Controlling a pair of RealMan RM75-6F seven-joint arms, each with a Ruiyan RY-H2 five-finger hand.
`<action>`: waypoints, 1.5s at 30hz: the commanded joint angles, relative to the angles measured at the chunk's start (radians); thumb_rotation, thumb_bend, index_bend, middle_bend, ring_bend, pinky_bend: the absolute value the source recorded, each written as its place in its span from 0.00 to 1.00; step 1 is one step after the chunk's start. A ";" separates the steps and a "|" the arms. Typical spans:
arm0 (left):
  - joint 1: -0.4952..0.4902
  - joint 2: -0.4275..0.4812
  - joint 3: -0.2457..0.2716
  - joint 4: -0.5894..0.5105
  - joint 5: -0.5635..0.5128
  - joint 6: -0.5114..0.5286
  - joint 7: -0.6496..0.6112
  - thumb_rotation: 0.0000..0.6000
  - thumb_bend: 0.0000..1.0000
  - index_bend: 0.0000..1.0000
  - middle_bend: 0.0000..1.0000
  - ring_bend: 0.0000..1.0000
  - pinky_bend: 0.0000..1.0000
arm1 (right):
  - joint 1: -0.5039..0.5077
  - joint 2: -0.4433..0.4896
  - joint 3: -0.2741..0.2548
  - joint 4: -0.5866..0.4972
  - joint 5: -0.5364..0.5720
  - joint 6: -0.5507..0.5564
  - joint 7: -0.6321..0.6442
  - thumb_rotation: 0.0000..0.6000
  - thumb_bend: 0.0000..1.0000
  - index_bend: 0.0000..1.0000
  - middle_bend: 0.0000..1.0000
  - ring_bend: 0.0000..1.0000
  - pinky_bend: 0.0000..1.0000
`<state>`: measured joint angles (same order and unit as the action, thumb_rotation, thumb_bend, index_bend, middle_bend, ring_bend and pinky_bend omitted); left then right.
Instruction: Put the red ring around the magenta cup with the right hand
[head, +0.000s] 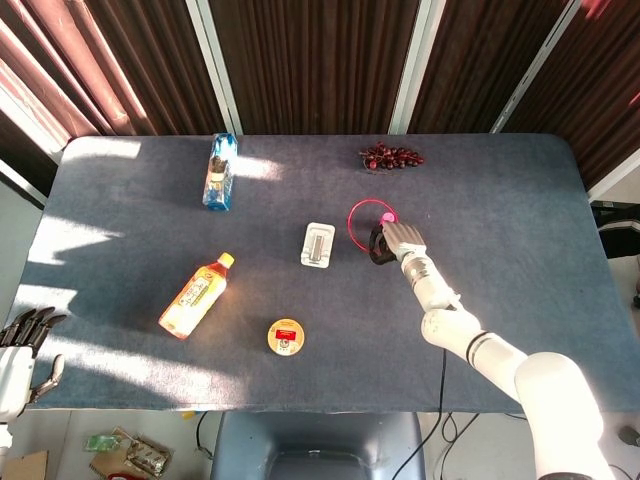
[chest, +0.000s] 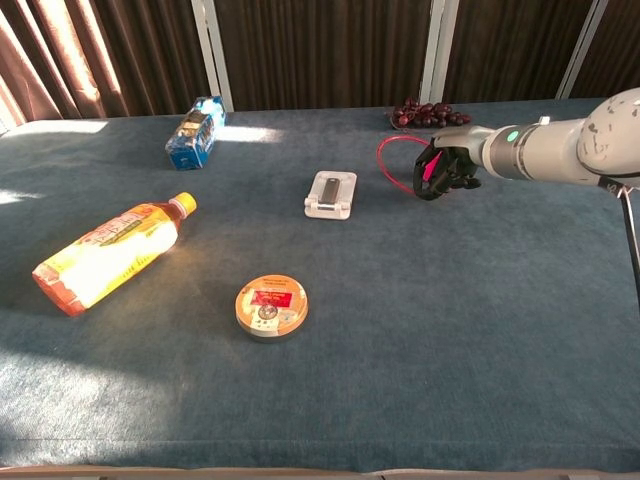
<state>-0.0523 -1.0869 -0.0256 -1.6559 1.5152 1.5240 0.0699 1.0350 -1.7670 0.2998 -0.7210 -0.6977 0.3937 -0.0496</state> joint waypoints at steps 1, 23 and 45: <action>0.000 0.000 0.001 0.000 0.001 0.000 0.001 1.00 0.46 0.23 0.15 0.11 0.26 | 0.000 -0.005 -0.003 0.009 -0.012 0.003 0.004 1.00 0.72 0.79 0.92 0.94 1.00; 0.000 -0.001 -0.001 -0.002 0.000 -0.001 0.002 1.00 0.46 0.23 0.15 0.11 0.26 | -0.017 0.035 -0.023 -0.052 -0.022 0.048 -0.038 1.00 0.59 0.68 0.92 0.94 1.00; -0.004 0.000 -0.002 -0.002 -0.002 -0.010 0.000 1.00 0.46 0.23 0.15 0.11 0.26 | -0.027 0.121 -0.043 -0.186 0.037 0.089 -0.093 1.00 0.30 0.58 0.92 0.94 1.00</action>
<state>-0.0558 -1.0868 -0.0276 -1.6575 1.5134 1.5143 0.0702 1.0108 -1.6639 0.2583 -0.8755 -0.6582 0.4721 -0.1396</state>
